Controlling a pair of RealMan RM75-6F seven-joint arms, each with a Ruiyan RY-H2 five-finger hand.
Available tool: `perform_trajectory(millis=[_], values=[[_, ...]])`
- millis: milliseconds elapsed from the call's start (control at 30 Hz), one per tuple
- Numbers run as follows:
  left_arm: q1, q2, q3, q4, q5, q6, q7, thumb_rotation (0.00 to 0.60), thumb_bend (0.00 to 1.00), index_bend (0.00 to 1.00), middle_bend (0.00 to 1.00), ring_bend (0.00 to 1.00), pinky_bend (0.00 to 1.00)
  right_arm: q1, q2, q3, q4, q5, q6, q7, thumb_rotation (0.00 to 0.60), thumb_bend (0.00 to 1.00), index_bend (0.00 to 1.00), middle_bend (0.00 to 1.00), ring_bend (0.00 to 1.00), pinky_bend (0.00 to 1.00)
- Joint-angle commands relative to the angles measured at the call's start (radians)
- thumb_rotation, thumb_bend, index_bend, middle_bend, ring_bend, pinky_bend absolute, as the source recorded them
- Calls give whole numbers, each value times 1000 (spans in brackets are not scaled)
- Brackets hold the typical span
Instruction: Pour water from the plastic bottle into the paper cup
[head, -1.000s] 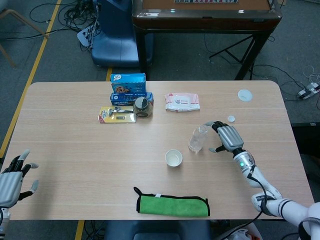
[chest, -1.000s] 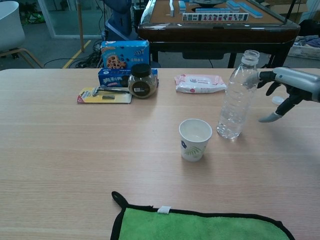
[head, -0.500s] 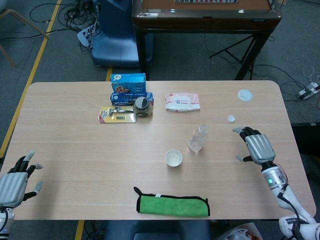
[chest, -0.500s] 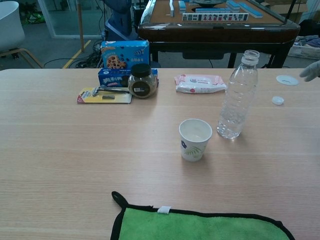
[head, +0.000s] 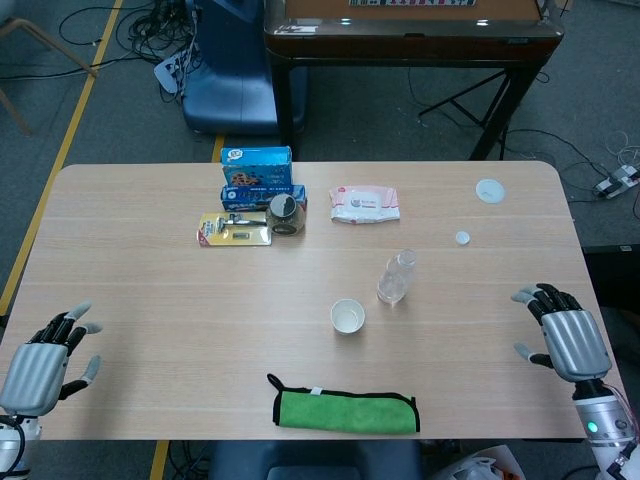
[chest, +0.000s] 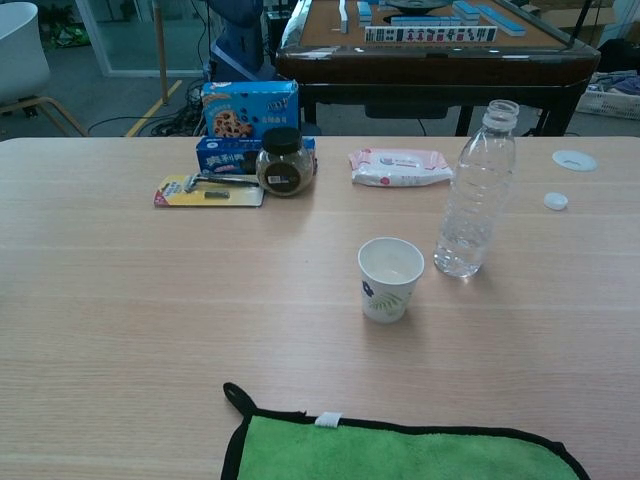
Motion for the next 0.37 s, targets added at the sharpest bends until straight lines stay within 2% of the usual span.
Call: perform_trajectory(millis=[33,367], values=[[1,-6,2,9,4,2,-3,600,335,357,162,174,379,-22,5,-9,1,-23,23,23,600,0,312,263,160,283],[-3,-12,3,15,-2,-13,5,600,336,364,163,174,379,-51,23,-4,-10,-63,52,-15,600,0,312,270,160,283]])
